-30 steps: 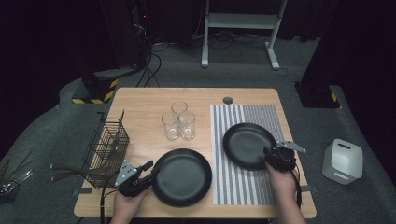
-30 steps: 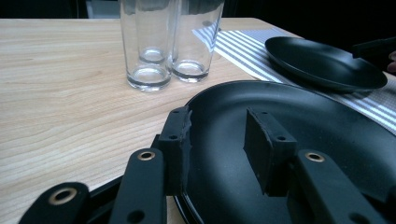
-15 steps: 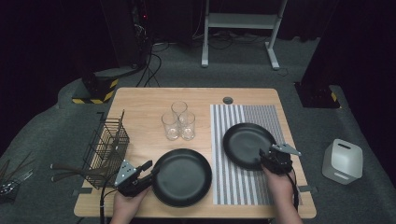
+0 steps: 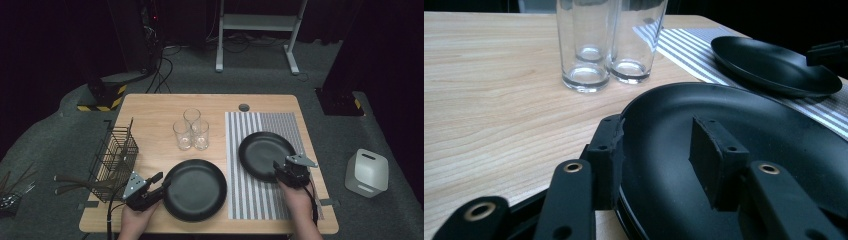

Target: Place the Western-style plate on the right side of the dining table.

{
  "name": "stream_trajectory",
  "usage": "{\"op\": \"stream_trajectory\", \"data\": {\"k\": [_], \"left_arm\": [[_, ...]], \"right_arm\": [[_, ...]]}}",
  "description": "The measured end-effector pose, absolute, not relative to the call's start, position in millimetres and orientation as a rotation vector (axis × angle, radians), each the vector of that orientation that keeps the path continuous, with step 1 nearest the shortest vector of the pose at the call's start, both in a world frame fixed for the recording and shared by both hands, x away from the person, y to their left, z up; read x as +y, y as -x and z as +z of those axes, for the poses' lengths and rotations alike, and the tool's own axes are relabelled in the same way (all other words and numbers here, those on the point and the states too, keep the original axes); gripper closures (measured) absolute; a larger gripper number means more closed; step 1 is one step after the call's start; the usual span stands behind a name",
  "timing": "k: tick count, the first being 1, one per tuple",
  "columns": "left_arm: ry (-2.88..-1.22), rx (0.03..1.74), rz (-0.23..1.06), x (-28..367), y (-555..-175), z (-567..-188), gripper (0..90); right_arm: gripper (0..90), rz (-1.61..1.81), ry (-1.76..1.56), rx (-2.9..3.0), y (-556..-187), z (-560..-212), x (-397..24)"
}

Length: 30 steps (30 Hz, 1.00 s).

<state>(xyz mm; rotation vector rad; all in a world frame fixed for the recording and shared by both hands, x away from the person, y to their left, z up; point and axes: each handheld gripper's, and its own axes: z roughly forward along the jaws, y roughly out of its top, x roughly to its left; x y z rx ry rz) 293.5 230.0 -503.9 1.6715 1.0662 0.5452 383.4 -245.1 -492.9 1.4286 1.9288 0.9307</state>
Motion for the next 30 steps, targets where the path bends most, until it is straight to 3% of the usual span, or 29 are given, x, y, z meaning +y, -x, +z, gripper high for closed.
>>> {"op": "stream_trajectory", "data": {"k": [8,11,23,30], "left_arm": [[-1.717,1.065,0.589,227.6,-292.3,-501.8,52.7],[-1.722,1.066,0.57,228.3,-292.9,-501.3,51.4],[-1.756,1.085,0.552,236.0,-295.6,-504.0,51.0],[-1.757,1.112,0.556,238.5,-294.7,-504.9,51.1]], "right_arm": [[47.8,0.977,-1.422,1.994,-381.4,-492.1,-236.7],[43.3,0.985,-1.4,1.985,-378.2,-490.4,-232.0],[43.1,1.015,-1.349,2.006,-357.8,-480.7,-199.3],[48.4,1.085,-1.298,2.05,-346.9,-480.1,-173.6]]}}
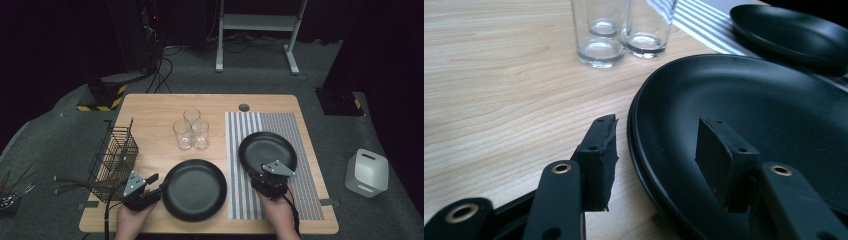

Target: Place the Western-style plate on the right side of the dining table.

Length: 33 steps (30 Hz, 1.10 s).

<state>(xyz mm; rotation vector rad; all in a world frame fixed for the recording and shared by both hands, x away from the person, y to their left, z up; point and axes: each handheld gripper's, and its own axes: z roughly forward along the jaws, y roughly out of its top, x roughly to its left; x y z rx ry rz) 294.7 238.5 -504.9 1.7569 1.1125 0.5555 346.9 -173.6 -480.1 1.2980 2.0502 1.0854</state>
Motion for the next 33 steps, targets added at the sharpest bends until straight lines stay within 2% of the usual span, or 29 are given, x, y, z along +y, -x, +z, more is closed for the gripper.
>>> {"op": "stream_trajectory", "data": {"k": [4,15,18,26,29,33], "left_arm": [[-1.767,1.099,0.586,236.7,-293.0,-502.8,52.0],[-1.785,1.106,0.608,232.8,-292.7,-498.6,48.3],[-1.819,1.062,0.666,231.8,-289.4,-495.7,49.2],[-1.806,1.082,0.62,238.3,-286.5,-489.7,47.3],[-1.804,1.081,0.615,238.5,-285.5,-488.0,45.4],[-1.795,1.067,0.599,238.4,-285.1,-484.8,41.1]], "right_arm": [[51.7,1.105,-1.263,2.084,-344.1,-481.7,-162.9],[52.2,1.19,-1.216,2.178,-344.2,-486.1,-140.8],[52.7,1.21,-1.207,2.177,-344.6,-488.5,-136.7],[51.1,1.23,-1.211,2.174,-344.0,-496.4,-134.0],[53.5,1.269,-1.231,2.167,-342.5,-497.6,-136.3],[52.1,1.274,-1.225,2.161,-340.8,-498.5,-136.7]]}}
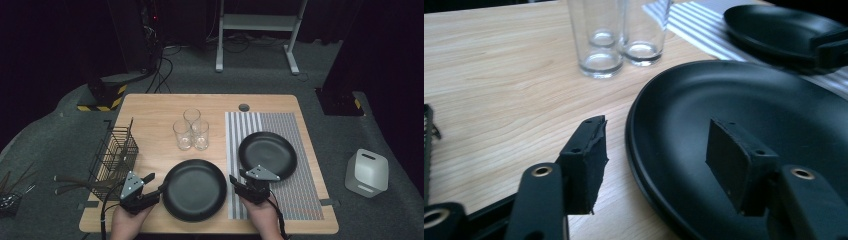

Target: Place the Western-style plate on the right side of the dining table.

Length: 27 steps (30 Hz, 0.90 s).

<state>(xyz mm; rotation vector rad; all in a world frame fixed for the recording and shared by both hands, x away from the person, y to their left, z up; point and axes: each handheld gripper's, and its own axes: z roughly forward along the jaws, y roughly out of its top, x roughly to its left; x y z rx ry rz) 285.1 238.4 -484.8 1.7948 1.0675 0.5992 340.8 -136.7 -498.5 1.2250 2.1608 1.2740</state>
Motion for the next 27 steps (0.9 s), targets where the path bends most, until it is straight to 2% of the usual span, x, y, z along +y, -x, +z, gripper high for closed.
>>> {"op": "stream_trajectory", "data": {"k": [9,11,15,21,27], "left_arm": [[-1.795,1.063,0.669,238.4,-282.6,-473.2,36.9],[-1.799,1.071,0.671,238.2,-282.7,-470.7,36.6],[-1.808,1.06,0.681,238.1,-282.2,-467.1,36.2],[-1.812,1.038,0.675,239.0,-281.4,-460.9,37.1],[-1.802,1.033,0.692,237.0,-281.6,-453.0,34.9]], "right_arm": [[53.6,1.245,-1.195,2.196,-337.2,-504.6,-134.1],[56.3,1.229,-1.164,2.21,-336.5,-505.5,-134.3],[52.2,1.215,-1.153,2.197,-334.8,-508.2,-133.2],[57.8,1.227,-1.142,2.169,-333.6,-508.8,-134.8],[56.7,1.249,-1.132,2.182,-333.7,-510.8,-134.2]]}}
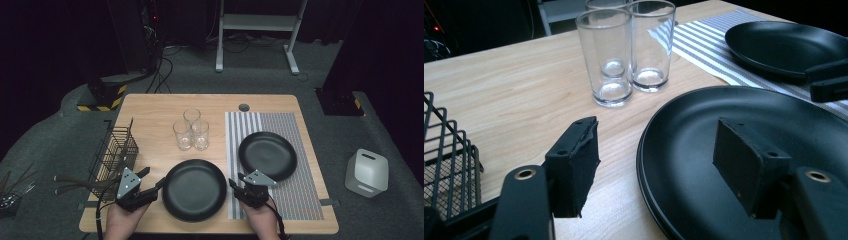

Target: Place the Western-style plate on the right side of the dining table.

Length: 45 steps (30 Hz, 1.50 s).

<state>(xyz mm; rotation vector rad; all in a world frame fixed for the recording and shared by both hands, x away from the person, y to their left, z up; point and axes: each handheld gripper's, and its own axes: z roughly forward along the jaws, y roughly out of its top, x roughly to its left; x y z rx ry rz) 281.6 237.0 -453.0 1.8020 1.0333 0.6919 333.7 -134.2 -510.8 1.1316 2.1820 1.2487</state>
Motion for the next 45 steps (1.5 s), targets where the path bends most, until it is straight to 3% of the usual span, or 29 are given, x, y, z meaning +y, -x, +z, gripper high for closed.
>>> {"op": "stream_trajectory", "data": {"k": [6,21,32,45], "left_arm": [[-1.795,1.029,0.694,236.6,-281.4,-446.0,34.7],[-1.76,0.98,0.726,236.2,-280.9,-424.1,33.3],[-1.746,0.952,0.763,235.2,-280.2,-410.5,33.1],[-1.727,0.931,0.775,234.3,-281.2,-397.9,33.3]], "right_arm": [[57.4,1.228,-1.12,2.201,-332.7,-511.9,-131.2],[43.9,1.205,-1.207,2.21,-337.3,-512.9,-138.6],[45.5,1.18,-1.085,2.237,-333.7,-514.3,-135.1],[35.7,1.184,-1.12,2.235,-334.7,-513.8,-136.9]]}}
